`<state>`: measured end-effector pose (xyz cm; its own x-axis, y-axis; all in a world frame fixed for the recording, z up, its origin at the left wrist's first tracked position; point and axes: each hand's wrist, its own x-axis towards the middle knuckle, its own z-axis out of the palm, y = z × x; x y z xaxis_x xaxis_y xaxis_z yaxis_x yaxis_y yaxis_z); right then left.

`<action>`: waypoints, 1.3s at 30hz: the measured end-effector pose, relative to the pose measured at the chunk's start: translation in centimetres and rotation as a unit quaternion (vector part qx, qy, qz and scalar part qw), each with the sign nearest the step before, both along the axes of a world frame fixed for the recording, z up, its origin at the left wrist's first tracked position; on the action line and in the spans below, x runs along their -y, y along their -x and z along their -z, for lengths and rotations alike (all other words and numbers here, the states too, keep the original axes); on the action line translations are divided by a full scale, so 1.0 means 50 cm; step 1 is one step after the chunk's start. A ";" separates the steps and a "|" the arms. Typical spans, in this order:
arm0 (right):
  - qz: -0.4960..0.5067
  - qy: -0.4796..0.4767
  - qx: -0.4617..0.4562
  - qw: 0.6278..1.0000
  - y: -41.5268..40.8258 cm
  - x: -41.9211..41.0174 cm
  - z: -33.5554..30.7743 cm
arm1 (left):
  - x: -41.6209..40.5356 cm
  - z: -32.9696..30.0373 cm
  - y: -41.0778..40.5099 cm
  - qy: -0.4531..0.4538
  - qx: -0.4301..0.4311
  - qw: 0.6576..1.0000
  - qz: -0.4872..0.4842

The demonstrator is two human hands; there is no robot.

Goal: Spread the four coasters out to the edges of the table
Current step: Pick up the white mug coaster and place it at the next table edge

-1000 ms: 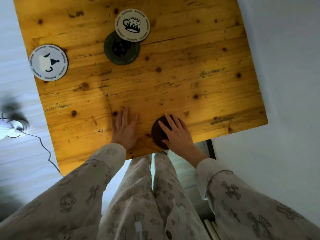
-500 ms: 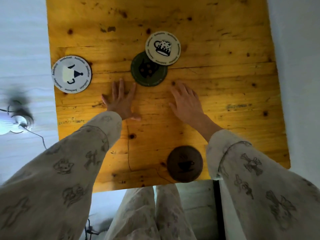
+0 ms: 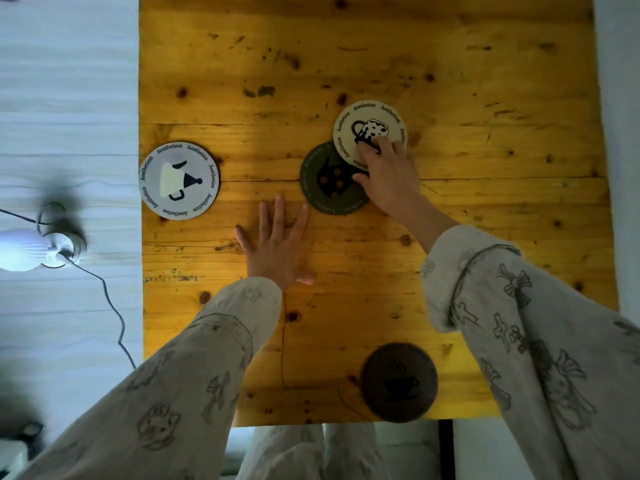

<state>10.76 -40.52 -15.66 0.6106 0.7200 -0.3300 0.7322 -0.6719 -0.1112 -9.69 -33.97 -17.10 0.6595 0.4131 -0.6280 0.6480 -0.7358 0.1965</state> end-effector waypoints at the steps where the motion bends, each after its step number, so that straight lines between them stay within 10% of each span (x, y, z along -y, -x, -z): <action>1: -0.002 0.001 0.011 1.000 -0.001 -0.004 -0.001 | -0.002 -0.001 0.001 0.003 -0.001 1.000 0.000; 15: 0.039 -0.155 0.105 0.982 0.055 0.127 -0.094 | -0.012 -0.010 -0.001 0.029 -0.013 0.999 -0.015; 25: 0.052 -0.234 -0.042 0.970 0.130 0.356 -0.235 | 0.065 -0.187 -0.081 0.338 0.140 0.916 -0.162; 39: 0.125 -0.329 -0.054 0.934 0.160 0.547 -0.404 | 0.275 -0.384 -0.232 0.385 0.162 0.905 0.088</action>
<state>2.77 -67.85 4.54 0.7753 0.6283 0.0646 0.5220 -0.5797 -0.6257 1.91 -47.71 2.09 0.8730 -0.1931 -0.4478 0.3516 -0.3871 0.8523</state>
